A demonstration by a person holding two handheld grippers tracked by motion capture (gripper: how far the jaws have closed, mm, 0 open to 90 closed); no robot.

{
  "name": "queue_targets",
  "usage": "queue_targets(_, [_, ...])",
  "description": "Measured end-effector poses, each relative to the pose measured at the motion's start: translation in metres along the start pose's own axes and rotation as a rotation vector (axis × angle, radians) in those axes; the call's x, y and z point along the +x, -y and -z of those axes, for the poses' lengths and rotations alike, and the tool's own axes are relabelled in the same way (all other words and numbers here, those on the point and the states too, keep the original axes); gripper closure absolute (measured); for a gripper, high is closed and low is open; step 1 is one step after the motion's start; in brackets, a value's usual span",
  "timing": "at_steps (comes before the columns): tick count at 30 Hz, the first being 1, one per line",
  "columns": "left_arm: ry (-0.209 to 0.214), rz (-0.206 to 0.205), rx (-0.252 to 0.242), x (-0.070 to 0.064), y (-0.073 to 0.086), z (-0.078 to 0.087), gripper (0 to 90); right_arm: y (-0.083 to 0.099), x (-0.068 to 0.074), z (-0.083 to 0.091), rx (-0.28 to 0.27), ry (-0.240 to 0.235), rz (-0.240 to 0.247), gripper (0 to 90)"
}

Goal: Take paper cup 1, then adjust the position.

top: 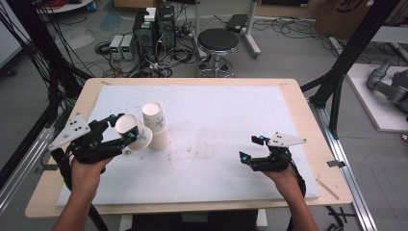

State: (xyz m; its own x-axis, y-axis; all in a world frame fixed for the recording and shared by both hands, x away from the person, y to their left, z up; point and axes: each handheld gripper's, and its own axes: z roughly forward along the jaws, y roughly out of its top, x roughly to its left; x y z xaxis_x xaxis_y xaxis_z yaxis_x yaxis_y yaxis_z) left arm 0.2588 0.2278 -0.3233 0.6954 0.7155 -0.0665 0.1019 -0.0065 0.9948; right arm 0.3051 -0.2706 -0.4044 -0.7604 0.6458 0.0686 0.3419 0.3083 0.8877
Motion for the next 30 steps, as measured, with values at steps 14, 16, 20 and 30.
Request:
queue_targets(14, [0.095,0.011,0.04,-0.012,0.026,-0.013,36.2,0.0,0.003,-0.003,0.013,-0.031,0.009,19.5])
queue_targets(16, [0.097,0.011,0.044,-0.013,0.027,-0.014,36.2,0.001,0.003,-0.003,0.01,-0.034,0.014,19.5])
queue_targets(20, [0.13,0.01,0.059,-0.017,0.03,-0.026,36.2,0.001,0.004,-0.002,0.008,-0.043,0.013,19.5])
queue_targets(30, [0.189,0.009,0.084,-0.021,0.033,-0.046,36.1,0.002,0.007,-0.002,0.011,-0.065,0.013,19.5])
